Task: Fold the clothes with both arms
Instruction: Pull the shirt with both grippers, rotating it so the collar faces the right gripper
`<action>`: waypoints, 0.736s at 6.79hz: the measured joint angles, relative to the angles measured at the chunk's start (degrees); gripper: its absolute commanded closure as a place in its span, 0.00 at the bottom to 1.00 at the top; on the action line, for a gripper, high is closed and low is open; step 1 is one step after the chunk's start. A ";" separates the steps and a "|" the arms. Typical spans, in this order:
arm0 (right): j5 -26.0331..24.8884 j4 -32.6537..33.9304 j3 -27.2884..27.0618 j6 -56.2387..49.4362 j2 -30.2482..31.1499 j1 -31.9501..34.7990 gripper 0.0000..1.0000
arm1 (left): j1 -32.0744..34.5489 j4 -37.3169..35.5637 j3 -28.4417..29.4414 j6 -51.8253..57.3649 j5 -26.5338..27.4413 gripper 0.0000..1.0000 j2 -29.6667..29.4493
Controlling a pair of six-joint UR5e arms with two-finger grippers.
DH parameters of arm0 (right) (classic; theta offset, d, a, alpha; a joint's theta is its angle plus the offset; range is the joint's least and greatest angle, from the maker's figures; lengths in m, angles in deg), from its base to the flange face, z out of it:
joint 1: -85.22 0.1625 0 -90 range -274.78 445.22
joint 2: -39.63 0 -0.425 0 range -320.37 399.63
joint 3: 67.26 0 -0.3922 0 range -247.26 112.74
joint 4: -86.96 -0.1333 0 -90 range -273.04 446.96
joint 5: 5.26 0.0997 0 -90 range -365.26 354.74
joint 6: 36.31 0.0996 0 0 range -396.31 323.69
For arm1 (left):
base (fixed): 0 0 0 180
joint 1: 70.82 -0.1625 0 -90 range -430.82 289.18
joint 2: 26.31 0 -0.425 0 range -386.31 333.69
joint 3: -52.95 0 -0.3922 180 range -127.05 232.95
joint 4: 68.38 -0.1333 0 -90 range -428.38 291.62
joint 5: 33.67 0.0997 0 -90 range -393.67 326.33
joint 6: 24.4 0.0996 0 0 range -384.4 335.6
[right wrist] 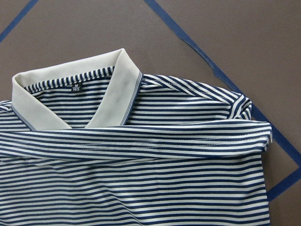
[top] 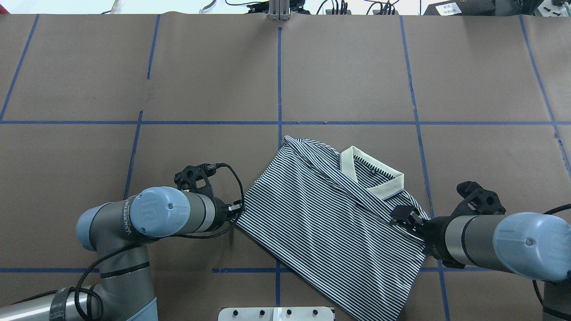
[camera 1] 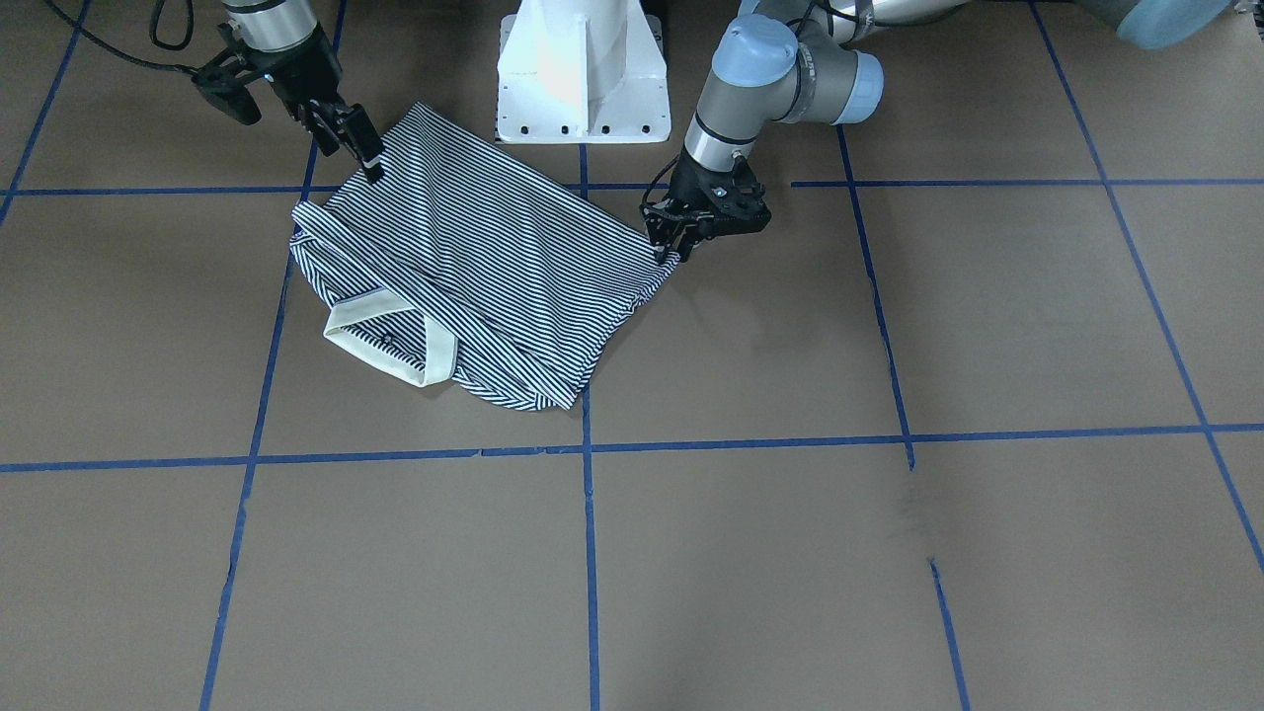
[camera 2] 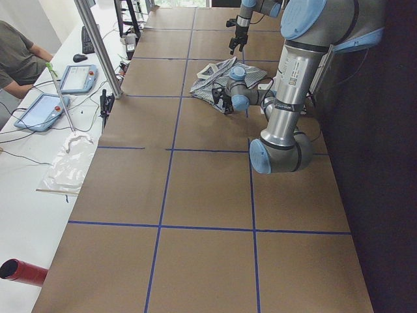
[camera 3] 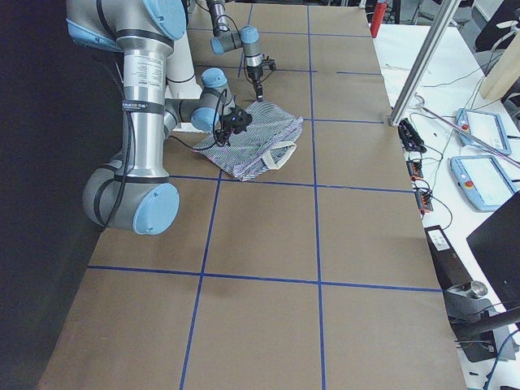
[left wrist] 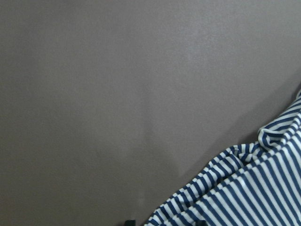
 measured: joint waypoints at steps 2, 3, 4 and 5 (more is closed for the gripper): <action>0.00 -0.02 0.25 0.01 -0.07 0.00 0.00 | 0.29 -5.58 -1.50 0.87 1.08 1.00 -0.95; 0.00 -0.04 0.26 0.01 -0.15 0.06 0.00 | 0.96 -8.86 -2.65 2.91 2.00 1.00 -1.39; 0.00 -0.02 0.25 0.01 -0.23 0.26 0.00 | 2.36 -10.20 -3.09 5.92 3.20 1.00 -1.75; 0.02 -0.02 0.24 0.01 -0.34 0.74 0.00 | 5.26 -10.24 -2.53 9.71 4.13 1.00 -2.60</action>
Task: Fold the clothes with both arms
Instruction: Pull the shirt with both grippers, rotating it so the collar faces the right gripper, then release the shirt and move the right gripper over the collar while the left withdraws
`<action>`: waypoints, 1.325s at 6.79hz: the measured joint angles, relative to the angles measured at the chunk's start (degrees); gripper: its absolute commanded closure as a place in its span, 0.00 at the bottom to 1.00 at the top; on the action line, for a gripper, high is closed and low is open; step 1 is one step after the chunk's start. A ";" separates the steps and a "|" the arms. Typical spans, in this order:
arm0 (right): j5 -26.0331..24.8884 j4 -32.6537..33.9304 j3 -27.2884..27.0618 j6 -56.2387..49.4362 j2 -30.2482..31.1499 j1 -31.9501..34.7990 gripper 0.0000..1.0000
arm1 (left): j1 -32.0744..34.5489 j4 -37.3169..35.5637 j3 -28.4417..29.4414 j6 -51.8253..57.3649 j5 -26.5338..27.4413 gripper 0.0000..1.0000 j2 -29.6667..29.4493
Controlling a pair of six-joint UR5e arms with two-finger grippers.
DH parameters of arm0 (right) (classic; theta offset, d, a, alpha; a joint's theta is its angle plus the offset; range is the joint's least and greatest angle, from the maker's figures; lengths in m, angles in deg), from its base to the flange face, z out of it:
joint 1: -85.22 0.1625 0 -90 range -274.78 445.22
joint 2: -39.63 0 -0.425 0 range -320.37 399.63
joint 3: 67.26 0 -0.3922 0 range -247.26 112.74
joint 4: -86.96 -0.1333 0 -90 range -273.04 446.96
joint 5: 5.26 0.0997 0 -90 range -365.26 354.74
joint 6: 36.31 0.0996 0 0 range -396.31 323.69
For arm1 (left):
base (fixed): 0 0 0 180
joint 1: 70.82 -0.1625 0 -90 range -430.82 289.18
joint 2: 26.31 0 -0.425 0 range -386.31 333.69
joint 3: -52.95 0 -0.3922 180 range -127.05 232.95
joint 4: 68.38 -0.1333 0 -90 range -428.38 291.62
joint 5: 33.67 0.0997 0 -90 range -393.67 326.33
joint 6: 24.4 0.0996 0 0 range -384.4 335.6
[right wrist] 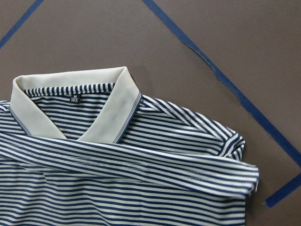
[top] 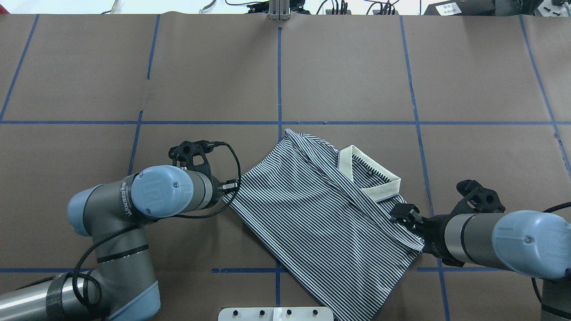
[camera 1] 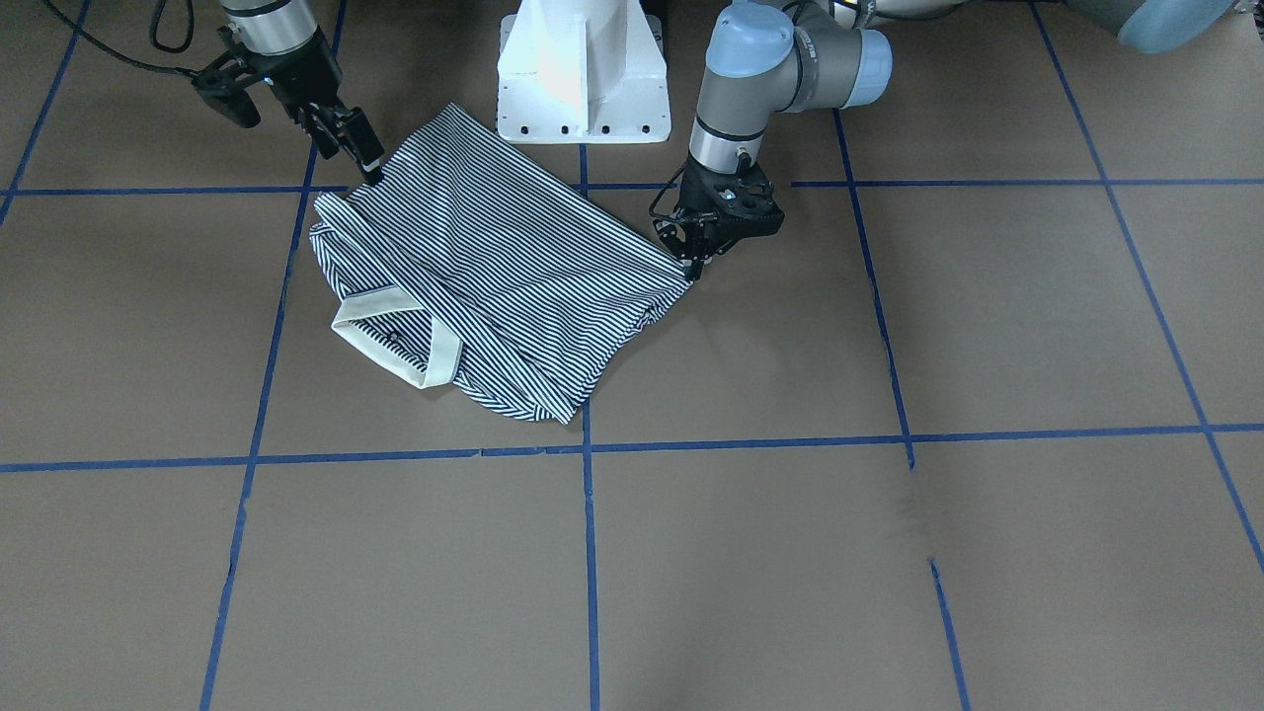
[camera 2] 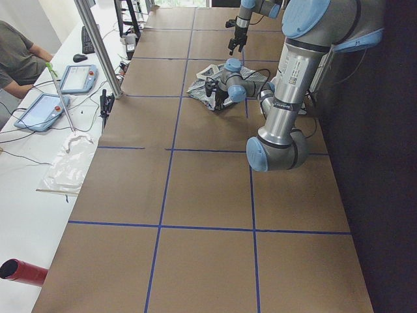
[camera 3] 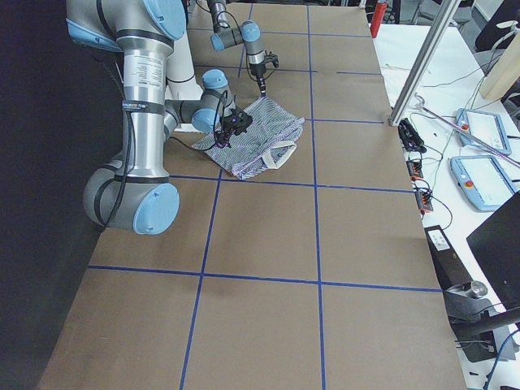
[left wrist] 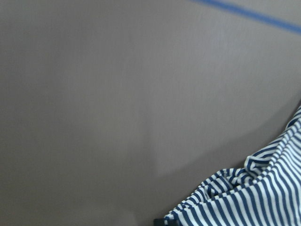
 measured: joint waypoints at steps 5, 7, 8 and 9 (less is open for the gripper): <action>0.07 -0.06 0.86 -0.11 -1.29 4.00 0.00 | 15.30 23.20 35.49 11.31 0.42 0.86 -17.71; 0.01 0.13 3.17 -0.19 -5.95 5.48 0.00 | 19.45 29.09 45.74 17.07 0.51 0.63 -20.87; 0.17 0.73 6.58 -0.86 -9.90 6.13 0.00 | 20.63 30.06 46.95 18.48 0.51 0.61 -20.09; 0.47 3.40 10.76 -2.58 -16.02 6.40 0.00 | 21.51 30.57 45.40 19.09 0.33 0.60 -18.13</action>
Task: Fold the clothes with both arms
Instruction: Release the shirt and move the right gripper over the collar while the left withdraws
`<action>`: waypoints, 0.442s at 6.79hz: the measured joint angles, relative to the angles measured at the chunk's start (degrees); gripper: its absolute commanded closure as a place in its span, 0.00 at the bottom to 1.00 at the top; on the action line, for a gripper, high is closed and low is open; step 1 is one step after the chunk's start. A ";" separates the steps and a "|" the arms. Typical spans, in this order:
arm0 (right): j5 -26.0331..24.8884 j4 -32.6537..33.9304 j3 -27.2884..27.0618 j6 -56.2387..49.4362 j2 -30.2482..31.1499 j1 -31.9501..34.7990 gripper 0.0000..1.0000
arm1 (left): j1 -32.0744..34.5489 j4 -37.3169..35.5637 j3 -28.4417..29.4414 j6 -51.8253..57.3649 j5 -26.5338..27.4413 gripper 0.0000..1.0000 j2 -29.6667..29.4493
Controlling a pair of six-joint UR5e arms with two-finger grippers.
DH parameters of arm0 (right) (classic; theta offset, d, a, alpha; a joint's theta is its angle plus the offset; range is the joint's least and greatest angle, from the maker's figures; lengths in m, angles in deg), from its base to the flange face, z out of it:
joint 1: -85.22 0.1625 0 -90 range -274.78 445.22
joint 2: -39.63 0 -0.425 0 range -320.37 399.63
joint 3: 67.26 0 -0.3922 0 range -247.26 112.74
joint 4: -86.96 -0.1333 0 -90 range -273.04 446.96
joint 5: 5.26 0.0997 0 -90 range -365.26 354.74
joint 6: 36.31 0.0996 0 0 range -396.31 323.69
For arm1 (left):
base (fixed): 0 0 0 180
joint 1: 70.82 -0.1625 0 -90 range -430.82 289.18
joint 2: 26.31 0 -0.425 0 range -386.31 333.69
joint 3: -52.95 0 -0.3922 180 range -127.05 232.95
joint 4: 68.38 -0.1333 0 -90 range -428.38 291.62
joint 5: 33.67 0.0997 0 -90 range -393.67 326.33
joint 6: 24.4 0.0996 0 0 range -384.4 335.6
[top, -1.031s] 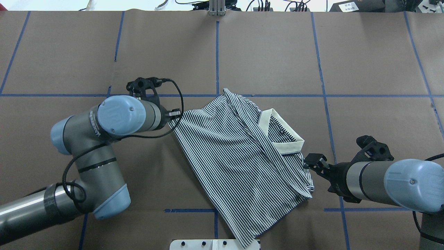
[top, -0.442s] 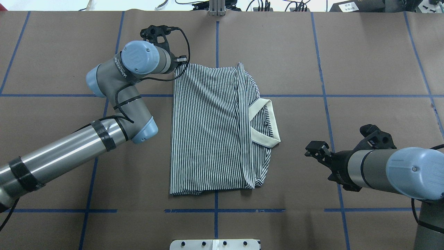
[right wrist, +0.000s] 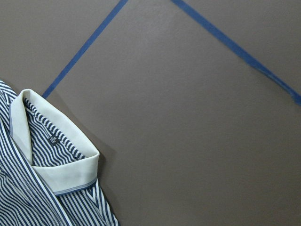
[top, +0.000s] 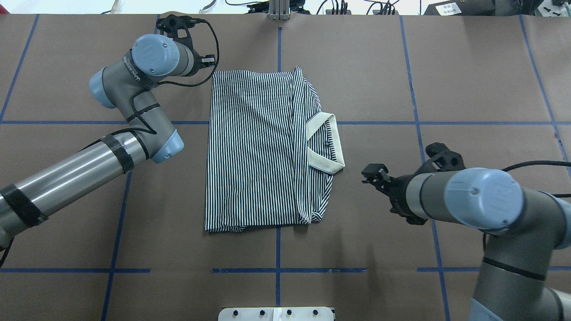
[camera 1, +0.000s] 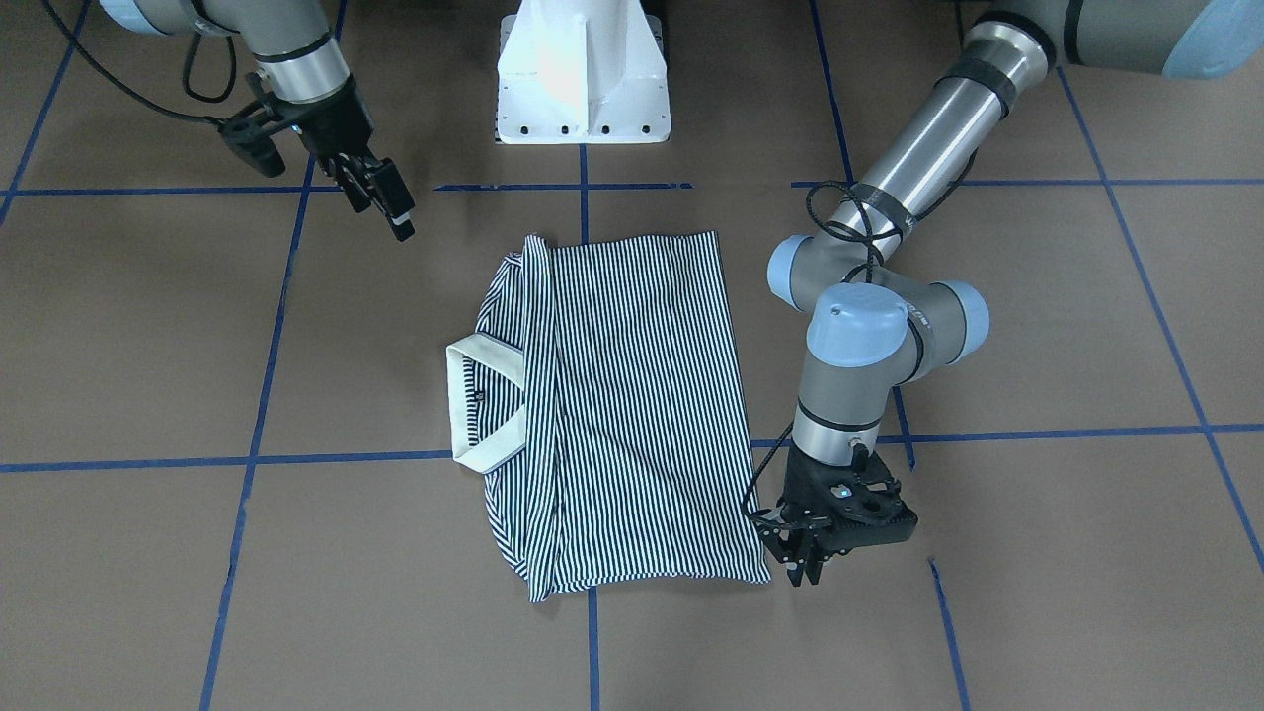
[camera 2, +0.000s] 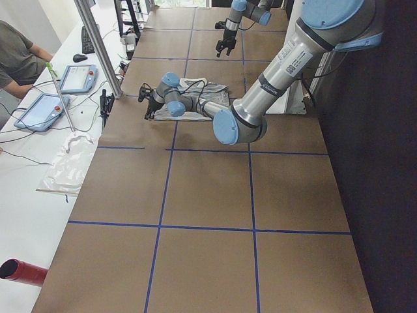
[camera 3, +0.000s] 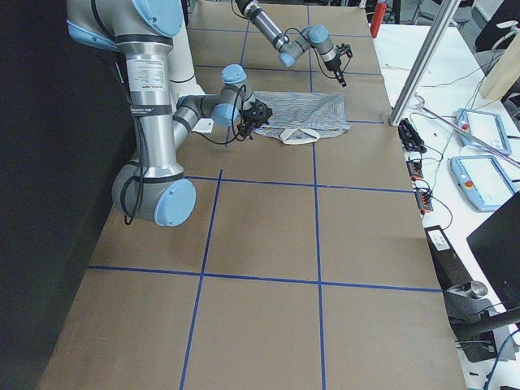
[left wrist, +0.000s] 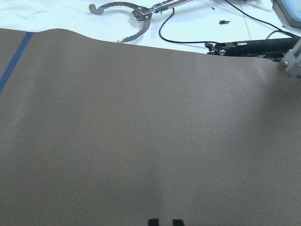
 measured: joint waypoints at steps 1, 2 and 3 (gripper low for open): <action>0.21 5.03 3.28 -2.69 -6.92 -0.24 0.00 | 0.73 0.23 -4.13 0.25 -0.70 0.60 3.10; 0.35 9.50 5.94 -7.83 -12.68 -0.99 0.00 | 1.12 0.23 -10.45 0.30 -3.00 0.60 7.61; 0.68 11.63 8.19 -15.09 -15.84 -1.95 0.00 | 1.24 0.21 -16.08 0.26 -5.76 0.60 11.69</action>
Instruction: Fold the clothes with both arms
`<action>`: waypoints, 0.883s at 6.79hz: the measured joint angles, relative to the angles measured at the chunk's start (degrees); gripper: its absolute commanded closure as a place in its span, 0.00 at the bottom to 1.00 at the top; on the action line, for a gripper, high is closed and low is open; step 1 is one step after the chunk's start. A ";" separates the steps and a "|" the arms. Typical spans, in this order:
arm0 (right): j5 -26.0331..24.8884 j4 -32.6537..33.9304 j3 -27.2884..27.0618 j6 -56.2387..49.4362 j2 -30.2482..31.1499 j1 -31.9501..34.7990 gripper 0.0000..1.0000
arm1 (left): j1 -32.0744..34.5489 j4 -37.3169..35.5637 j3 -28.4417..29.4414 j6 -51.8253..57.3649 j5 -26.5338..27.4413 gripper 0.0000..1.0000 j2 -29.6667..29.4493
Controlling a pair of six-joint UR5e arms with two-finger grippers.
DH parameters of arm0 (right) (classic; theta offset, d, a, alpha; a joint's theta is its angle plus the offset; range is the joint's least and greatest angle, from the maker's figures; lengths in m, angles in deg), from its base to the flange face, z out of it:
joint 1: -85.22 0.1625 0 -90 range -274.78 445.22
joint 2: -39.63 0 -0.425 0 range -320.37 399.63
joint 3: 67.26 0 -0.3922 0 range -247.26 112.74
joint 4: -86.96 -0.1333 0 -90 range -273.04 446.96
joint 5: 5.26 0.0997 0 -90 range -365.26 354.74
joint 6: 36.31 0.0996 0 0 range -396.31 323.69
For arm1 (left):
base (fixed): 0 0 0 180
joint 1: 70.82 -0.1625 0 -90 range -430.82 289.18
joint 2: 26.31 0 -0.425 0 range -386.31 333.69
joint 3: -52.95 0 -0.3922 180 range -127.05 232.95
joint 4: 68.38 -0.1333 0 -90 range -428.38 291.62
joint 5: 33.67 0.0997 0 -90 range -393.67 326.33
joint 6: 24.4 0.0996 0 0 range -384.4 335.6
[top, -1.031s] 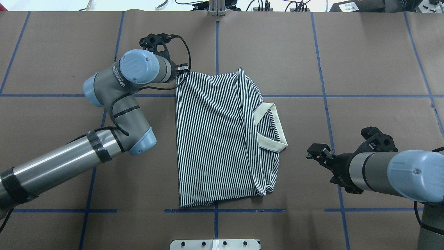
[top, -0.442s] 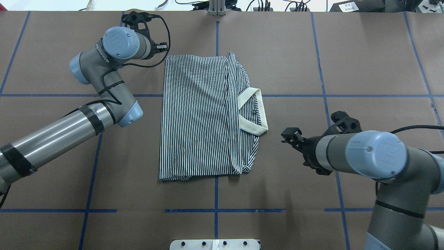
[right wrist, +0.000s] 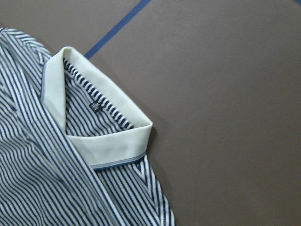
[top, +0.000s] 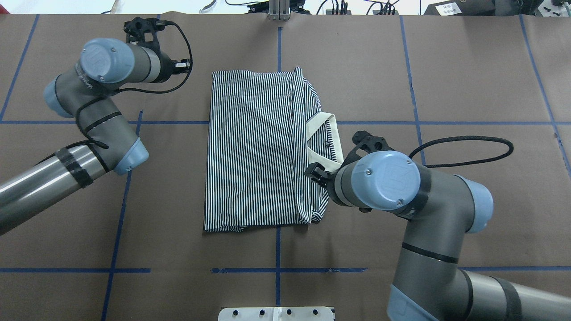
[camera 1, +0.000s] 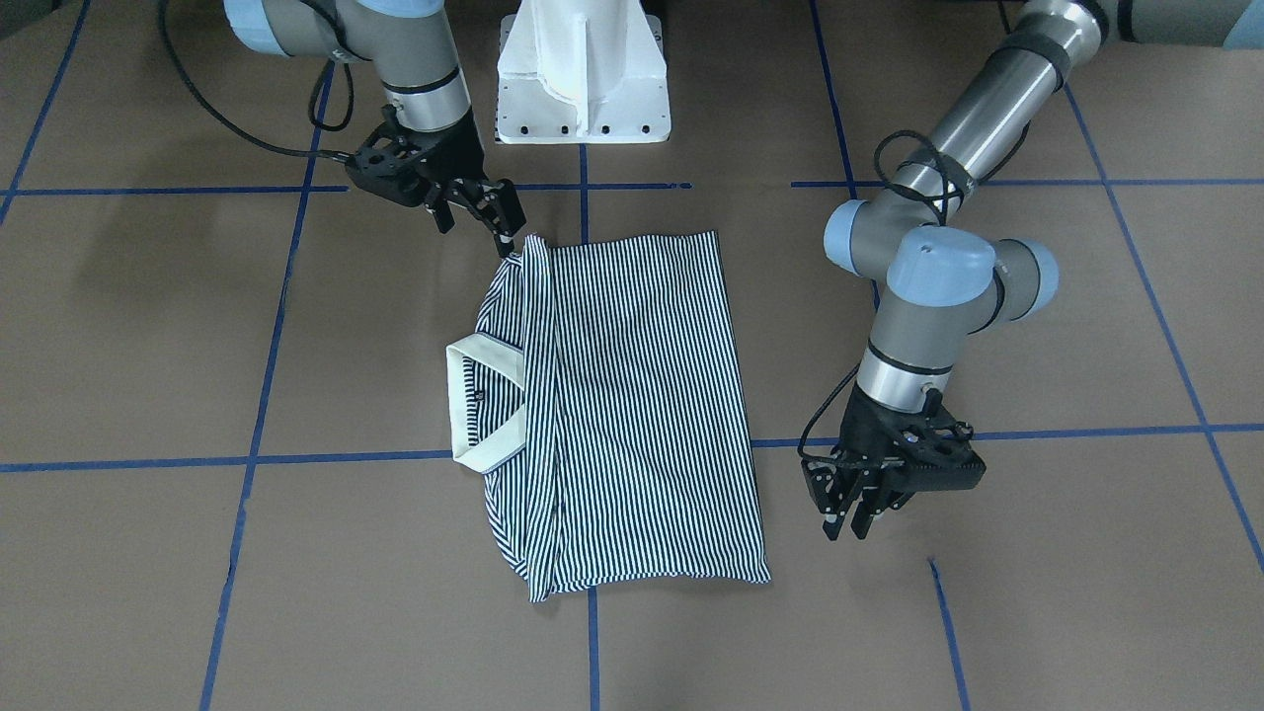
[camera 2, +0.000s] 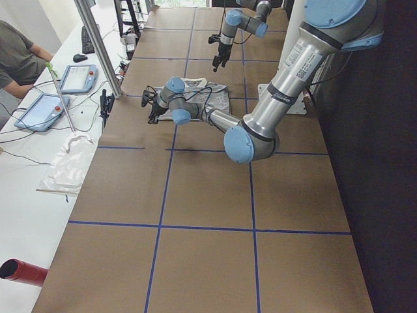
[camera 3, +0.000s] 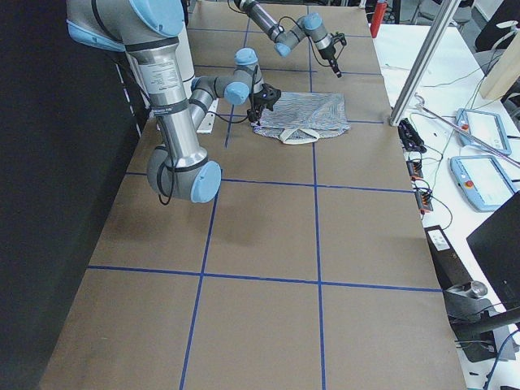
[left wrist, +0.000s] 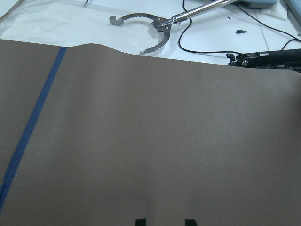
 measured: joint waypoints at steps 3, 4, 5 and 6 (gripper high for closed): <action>4.03 5.56 5.51 -22.13 -5.74 -2.16 0.00 | 0.05 0.04 -4.75 -0.44 -2.36 0.60 3.70; 4.44 10.22 7.49 -27.41 -8.89 -2.70 0.00 | -0.04 0.04 -4.80 -0.56 -2.43 0.59 3.76; 4.46 13.52 10.27 -31.61 -11.72 -3.03 0.00 | -0.17 0.02 -4.79 -0.65 -2.45 0.59 3.71; 4.35 14.79 13.26 -34.53 -13.68 -3.18 0.00 | -0.32 0.00 -4.78 -0.70 -2.46 0.59 3.65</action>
